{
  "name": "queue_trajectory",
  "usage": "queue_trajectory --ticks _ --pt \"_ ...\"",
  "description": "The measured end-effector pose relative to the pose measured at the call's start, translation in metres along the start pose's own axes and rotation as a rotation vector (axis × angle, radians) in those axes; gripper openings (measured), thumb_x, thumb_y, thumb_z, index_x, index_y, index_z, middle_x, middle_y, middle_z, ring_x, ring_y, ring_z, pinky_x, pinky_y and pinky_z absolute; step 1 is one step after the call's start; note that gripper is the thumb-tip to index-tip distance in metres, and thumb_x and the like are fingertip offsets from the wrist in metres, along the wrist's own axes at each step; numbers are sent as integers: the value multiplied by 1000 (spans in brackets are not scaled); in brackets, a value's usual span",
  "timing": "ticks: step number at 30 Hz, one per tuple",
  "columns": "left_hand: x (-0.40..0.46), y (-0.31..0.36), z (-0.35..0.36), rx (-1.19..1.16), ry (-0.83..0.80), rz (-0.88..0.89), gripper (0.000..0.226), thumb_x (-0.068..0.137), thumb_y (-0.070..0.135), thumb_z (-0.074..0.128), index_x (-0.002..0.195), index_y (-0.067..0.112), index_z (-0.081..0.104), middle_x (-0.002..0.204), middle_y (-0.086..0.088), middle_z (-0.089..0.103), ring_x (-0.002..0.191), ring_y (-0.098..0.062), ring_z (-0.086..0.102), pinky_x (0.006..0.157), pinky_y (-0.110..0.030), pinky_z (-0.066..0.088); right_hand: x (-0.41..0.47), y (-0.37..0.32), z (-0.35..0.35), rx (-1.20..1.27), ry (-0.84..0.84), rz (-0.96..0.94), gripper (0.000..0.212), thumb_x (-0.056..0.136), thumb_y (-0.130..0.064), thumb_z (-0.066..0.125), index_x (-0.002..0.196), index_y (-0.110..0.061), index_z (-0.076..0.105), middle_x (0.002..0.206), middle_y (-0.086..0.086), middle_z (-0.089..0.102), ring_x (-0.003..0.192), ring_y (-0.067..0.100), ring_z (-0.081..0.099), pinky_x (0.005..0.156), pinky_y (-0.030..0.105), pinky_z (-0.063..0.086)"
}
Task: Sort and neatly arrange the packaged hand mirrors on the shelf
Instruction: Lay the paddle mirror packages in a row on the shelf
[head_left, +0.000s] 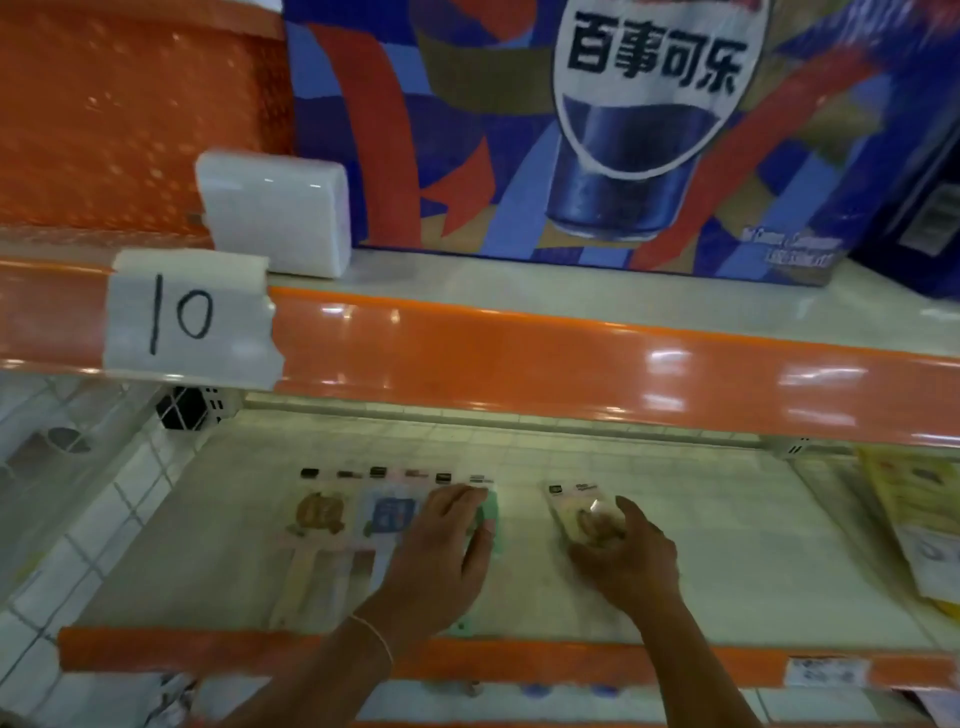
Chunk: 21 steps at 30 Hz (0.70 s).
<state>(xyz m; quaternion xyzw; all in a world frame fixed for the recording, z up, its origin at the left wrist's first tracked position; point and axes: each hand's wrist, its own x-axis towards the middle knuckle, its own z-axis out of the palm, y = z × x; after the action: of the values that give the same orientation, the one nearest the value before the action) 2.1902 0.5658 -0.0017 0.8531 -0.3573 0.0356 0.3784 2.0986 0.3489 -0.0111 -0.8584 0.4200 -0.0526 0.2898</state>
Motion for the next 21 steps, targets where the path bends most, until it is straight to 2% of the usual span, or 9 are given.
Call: queue_trajectory --ticks 2,4,6,10,12,14,16,18,21 --pt "9 23 15 -105 -134 -105 37 99 38 41 114 13 64 110 -4 63 99 -13 57 90 -24 47 0 3 -12 145 15 -5 91 63 -51 80 140 -24 42 128 6 60 116 29 56 99 42 46" --pt "23 46 24 -195 -235 -272 38 99 39 43 92 9 66 88 -4 66 73 -13 57 76 -37 52 -4 2 -21 234 54 -53 90 60 -47 83 138 -22 46 123 4 63 110 24 60 97 41 49" --pt "37 62 29 -300 -277 -456 43 99 45 41 91 11 66 87 2 70 66 -13 58 63 -30 50 -10 -1 -26 270 63 -109 96 50 -56 83 135 -26 48 120 -1 63 105 17 62 93 40 52" --pt "51 80 33 -623 -263 -647 38 96 38 53 85 4 64 73 -5 66 54 -19 52 50 -25 40 -19 0 -25 312 -70 -254 96 40 -74 81 123 -32 56 115 -11 60 97 3 62 80 29 57" --pt "50 79 33 -622 -200 -692 32 96 28 54 75 4 57 58 -9 54 44 -18 47 47 -26 37 -27 0 -29 376 -101 -324 83 50 -63 84 122 -34 56 117 -13 54 101 3 59 77 22 55" --pt "48 72 29 -604 -133 -735 32 98 23 53 72 4 56 52 -8 49 42 -17 45 49 -27 36 -34 -1 -32 494 -112 -323 58 69 -47 81 120 -36 57 116 -14 58 96 2 62 73 20 55" --pt "46 63 22 -613 -107 -767 32 98 22 51 83 -5 61 61 -14 53 53 -20 51 53 -29 38 -34 -3 -33 617 -122 -286 33 83 -31 73 113 -36 59 108 -8 67 80 5 68 68 26 58" --pt "43 56 14 -634 -108 -787 31 98 20 50 92 -8 62 71 -16 60 61 -22 59 53 -26 42 -36 -9 -30 669 -179 -251 31 87 -18 69 113 -31 60 92 -2 72 68 11 69 59 28 57" --pt "39 48 -3 -675 -93 -808 26 98 17 50 84 4 67 72 -8 67 56 -17 64 43 -18 43 -43 -25 -19 708 -268 -238 33 88 -12 67 116 -26 58 75 6 72 62 17 69 53 23 53"
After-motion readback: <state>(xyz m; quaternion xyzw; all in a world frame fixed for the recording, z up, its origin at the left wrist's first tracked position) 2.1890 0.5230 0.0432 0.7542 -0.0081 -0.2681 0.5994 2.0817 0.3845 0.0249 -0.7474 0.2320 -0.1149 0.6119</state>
